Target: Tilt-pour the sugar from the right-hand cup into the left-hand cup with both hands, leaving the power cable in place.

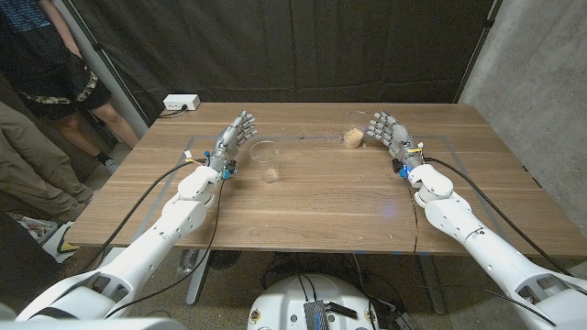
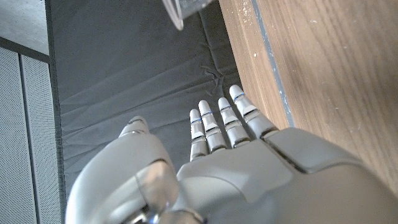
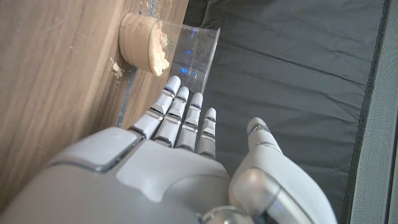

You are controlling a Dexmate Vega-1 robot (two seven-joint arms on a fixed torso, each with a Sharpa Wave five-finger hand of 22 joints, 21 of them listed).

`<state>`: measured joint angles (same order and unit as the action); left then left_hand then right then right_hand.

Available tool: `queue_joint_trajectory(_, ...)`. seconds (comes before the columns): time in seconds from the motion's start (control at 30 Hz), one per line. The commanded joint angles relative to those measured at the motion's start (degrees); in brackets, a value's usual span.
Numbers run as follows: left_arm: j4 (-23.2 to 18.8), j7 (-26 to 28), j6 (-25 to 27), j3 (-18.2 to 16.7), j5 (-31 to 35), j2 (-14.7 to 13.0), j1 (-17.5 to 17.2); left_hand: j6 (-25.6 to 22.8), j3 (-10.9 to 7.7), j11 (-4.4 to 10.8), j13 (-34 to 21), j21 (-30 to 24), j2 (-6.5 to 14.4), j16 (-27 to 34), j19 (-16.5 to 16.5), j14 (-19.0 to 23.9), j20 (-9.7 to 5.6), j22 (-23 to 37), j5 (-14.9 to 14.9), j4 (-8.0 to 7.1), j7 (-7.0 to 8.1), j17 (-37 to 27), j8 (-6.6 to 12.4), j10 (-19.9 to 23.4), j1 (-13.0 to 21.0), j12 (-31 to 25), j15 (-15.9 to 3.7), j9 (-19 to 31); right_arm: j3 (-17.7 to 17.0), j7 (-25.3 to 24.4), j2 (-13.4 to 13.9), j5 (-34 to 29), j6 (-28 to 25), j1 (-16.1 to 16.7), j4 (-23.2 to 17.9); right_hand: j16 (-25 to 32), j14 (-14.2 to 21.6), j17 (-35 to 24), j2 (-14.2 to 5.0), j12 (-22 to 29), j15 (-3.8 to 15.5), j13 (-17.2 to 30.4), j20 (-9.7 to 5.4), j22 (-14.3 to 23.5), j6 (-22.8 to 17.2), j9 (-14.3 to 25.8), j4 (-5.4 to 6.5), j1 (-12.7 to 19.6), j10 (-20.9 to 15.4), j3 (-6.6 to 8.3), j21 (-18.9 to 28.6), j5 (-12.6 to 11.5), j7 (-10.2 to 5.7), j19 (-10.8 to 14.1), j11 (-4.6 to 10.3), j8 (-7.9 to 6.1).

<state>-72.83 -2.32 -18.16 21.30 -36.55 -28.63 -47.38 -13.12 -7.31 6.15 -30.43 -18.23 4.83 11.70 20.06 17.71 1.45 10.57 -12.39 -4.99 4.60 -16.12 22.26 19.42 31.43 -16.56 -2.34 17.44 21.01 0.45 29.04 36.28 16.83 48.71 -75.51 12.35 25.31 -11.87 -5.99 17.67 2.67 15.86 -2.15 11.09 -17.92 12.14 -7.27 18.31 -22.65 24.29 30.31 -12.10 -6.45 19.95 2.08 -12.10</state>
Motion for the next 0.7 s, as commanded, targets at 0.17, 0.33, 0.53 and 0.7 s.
queue_joint_trajectory(0.17, 1.1, -0.3, -1.9, -0.2, 0.8, 0.4, -0.1, -0.5, -0.45, 0.18, -0.1, -0.3, 0.0, 0.4, 0.3, 0.5, -0.14, 0.2, -0.2, 0.14, 0.07, 0.0, 0.34, 0.7, 0.6, -0.2, -3.76, 0.2, -0.3, -0.2, -1.2, -2.1, 1.5, 0.4, 0.1, 0.2, 0.3, -0.2, 0.18, 0.2, 6.93, 0.2, 0.08, 0.3, -0.5, 0.1, -0.31, 0.8, -0.5, 0.34, 0.3, -0.3, -0.18, 0.3, -0.01, -0.25)
queue_joint_trajectory(0.33, 1.7, -1.0, -2.7, -0.2, 0.9, 0.4, 0.1, -0.4, -0.48, 0.26, 0.0, -0.3, 0.0, 0.5, 0.5, 0.7, -0.24, 0.2, -0.2, 0.22, 0.05, 0.1, 0.3, 0.7, 0.6, -0.1, -3.95, 0.2, -0.5, 0.2, -0.6, -2.6, 1.6, 0.8, -0.2, 0.2, 0.3, 0.0, 0.94, 0.2, 6.98, 0.2, 0.12, 0.3, -0.4, 0.1, -0.87, 1.2, -0.5, 0.14, 0.2, -0.2, -0.19, 0.3, -0.18, -0.2)
queue_joint_trajectory(0.53, 1.2, -1.4, -2.5, -0.1, 1.2, -0.2, 0.0, -0.4, -0.51, 0.26, 0.1, -0.2, 0.0, 0.5, 0.5, 0.8, -0.24, 0.2, -0.2, 0.28, 0.07, 0.2, 0.31, 0.8, 0.7, 0.0, -3.98, 0.2, -0.9, 1.1, 0.6, -3.3, 2.6, 1.1, 0.0, -0.1, -0.5, 0.1, 2.3, 0.1, 6.9, 0.3, 0.26, 0.3, 0.7, 0.1, -1.6, 1.7, -0.3, -0.36, 0.1, -0.1, -0.3, 0.2, -0.05, 0.2)
queue_joint_trajectory(0.7, -0.4, -0.8, -1.9, -0.1, 1.7, -1.3, -0.8, -0.4, -0.48, 0.2, 0.2, -0.2, -0.1, 0.5, 0.5, 0.8, -0.11, 0.2, -0.2, 0.32, 0.19, 0.3, 0.31, 0.9, 0.7, 0.0, -3.99, 0.2, -1.0, 3.0, 2.2, -3.6, 2.8, 1.1, 0.1, -0.6, -2.0, 0.3, 4.4, 0.1, 6.46, 0.4, 0.88, 0.3, 2.3, 0.1, -2.06, 1.7, -0.4, -1.25, -0.4, 0.4, -0.43, -0.8, -0.06, 0.63)
